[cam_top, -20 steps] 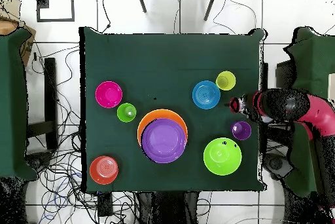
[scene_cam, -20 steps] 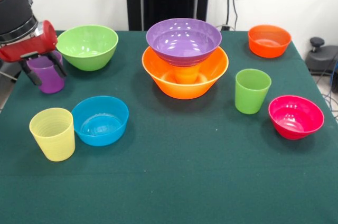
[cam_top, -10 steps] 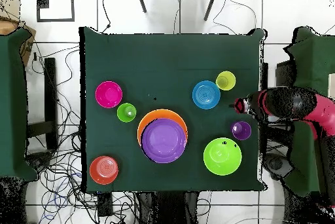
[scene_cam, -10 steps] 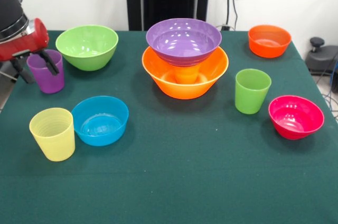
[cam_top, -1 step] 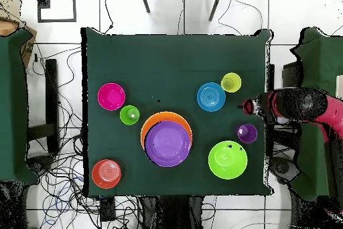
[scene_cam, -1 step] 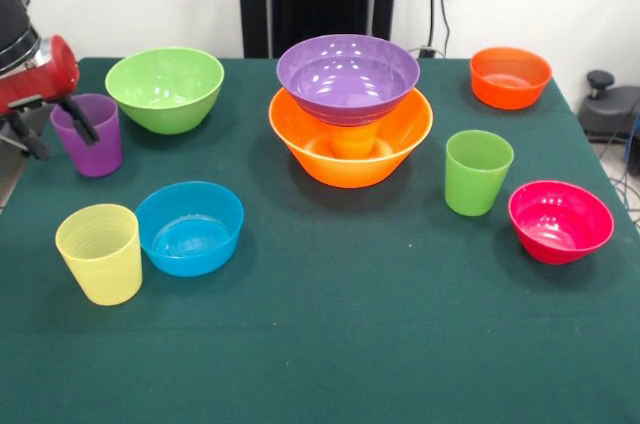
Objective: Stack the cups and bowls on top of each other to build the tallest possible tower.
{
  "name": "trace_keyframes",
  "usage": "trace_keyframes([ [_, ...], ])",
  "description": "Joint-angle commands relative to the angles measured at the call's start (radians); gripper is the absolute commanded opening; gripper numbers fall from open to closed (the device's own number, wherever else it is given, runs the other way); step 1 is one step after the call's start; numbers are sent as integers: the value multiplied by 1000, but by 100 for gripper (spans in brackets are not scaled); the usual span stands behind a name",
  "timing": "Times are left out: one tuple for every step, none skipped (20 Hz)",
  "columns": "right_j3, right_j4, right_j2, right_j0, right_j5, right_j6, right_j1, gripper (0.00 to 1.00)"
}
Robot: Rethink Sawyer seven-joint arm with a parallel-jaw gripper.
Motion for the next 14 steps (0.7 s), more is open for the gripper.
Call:
trace_keyframes([
  [-90,-66,-69,37,78,-399,53,100],
  [-94,-68,-69,36,79,-406,55,100],
  [-99,-69,-70,36,80,-410,58,100],
  [-102,-70,-70,36,80,-413,60,100],
  [-106,-71,-71,37,79,-415,62,100],
  [-110,-72,-72,38,78,-416,64,100],
  [-115,-73,-74,40,76,-415,67,100],
  [-129,-74,-76,47,78,-416,75,100],
  [-143,-75,-78,53,79,-417,83,100],
  [-145,-77,-80,54,77,-418,83,100],
  [-147,-77,-81,54,73,-418,86,100],
  [-148,-78,-82,55,71,-419,87,100],
  [-151,-79,-84,56,69,-419,89,100],
  [-155,-80,-87,58,66,-418,92,100],
])
